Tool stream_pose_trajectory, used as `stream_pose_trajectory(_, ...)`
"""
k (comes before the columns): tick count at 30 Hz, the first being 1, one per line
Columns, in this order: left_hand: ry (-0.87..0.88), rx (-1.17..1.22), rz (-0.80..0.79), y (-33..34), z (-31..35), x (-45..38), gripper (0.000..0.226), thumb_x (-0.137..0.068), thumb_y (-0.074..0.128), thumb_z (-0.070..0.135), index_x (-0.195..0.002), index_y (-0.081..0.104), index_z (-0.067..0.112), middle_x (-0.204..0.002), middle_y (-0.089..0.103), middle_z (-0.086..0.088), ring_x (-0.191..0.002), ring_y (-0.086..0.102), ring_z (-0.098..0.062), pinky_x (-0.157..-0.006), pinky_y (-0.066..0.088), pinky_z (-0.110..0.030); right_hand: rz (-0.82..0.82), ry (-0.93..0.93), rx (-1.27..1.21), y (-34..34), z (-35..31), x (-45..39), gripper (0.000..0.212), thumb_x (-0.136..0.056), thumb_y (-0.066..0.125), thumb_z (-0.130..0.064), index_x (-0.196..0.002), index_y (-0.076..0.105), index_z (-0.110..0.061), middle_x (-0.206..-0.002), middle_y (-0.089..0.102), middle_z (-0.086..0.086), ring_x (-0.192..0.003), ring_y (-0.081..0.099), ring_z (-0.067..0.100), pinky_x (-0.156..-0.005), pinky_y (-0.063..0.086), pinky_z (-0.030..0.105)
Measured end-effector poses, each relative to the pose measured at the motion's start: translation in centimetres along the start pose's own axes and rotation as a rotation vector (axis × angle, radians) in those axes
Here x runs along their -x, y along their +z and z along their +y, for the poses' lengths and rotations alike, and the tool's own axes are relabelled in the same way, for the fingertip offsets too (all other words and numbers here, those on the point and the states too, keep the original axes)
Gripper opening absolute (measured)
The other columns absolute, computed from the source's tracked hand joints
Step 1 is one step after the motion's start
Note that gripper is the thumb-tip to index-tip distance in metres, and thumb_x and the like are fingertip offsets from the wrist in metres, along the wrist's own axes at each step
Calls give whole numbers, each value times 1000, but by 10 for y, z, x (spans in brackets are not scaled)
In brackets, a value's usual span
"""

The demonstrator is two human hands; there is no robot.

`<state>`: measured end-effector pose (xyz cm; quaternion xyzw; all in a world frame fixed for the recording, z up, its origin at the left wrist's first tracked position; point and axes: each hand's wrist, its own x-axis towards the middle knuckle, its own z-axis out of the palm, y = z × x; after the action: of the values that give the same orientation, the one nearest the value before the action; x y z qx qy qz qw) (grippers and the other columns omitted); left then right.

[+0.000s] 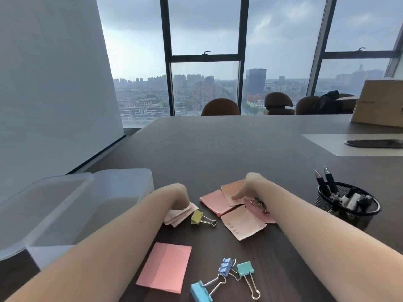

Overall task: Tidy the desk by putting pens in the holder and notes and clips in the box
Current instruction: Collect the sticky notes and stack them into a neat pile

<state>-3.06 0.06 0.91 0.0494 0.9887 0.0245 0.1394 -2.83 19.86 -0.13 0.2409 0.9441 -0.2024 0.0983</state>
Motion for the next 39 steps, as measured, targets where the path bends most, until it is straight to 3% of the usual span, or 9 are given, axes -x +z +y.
stream_pose_trajectory(3,-38,-21,-42,1,-2,-1,36,-95,48,12,-129,55,1,-133,58,-13,-92,51,-23,-93,47,-30,46,24,-46,2,5,0,49,-66,81,-41,-95,54,-12,-122,63,11,-117,58,33,-101,47,43)
stream_pose_trajectory(5,-33,-62,-53,0,-5,-3,35,-91,56,14,-124,60,4,-125,63,-10,-95,58,-23,-92,49,-30,87,29,-103,5,10,-1,40,-66,80,-37,-75,51,-12,-117,65,13,-115,59,34,-100,47,45)
stream_pose_trajectory(8,-12,-114,-71,-3,-5,-3,36,-91,55,17,-124,60,6,-101,57,-7,-108,63,-25,-97,49,-32,149,-16,-281,4,16,0,24,-67,77,-28,-77,64,-10,-101,73,12,-98,68,30,-93,53,41)
stream_pose_trajectory(14,-157,-175,-62,5,-2,-6,56,-80,43,32,-133,47,15,-138,47,-10,-129,46,-34,-104,44,-39,268,-164,-517,-17,10,8,30,-76,69,-2,-55,53,-16,-91,71,18,-88,68,29,-89,56,40)
stream_pose_trajectory(18,-110,-17,-17,0,0,13,44,-95,38,26,-136,45,10,-141,47,-6,-132,46,-29,-110,40,-37,226,-221,-584,-20,1,18,24,-84,60,-5,-62,57,-15,-96,70,16,-88,63,27,-82,53,35)
stream_pose_trajectory(23,-89,150,120,-12,-2,8,35,-92,43,20,-124,54,8,-132,57,-8,-122,55,-28,-100,46,-34,84,-232,-454,-10,-14,26,26,-92,49,-16,-110,65,-4,-68,51,1,-54,41,14,-40,32,18)
stream_pose_trajectory(30,-67,233,51,-10,1,18,44,-98,43,29,-136,46,6,-138,51,-7,-130,49,-21,-104,41,-26,65,-219,-184,16,-27,18,18,-89,50,-18,-95,59,-3,-99,60,12,-87,53,26,-72,42,27)
stream_pose_trajectory(35,-26,375,-101,1,3,20,68,-85,68,37,-139,42,7,-141,50,-10,-126,52,-27,-102,46,-34,-15,-173,-87,19,-31,21,67,-72,78,-39,-125,53,-7,-127,59,7,-119,56,27,-100,48,35)
stream_pose_trajectory(39,-12,379,-134,6,4,16,95,-68,82,42,-142,32,11,-142,46,-7,-126,50,-27,-104,45,-37,-14,-213,25,20,-34,28,70,-70,81,-36,-126,50,-8,-128,57,7,-119,56,27,-98,48,35)
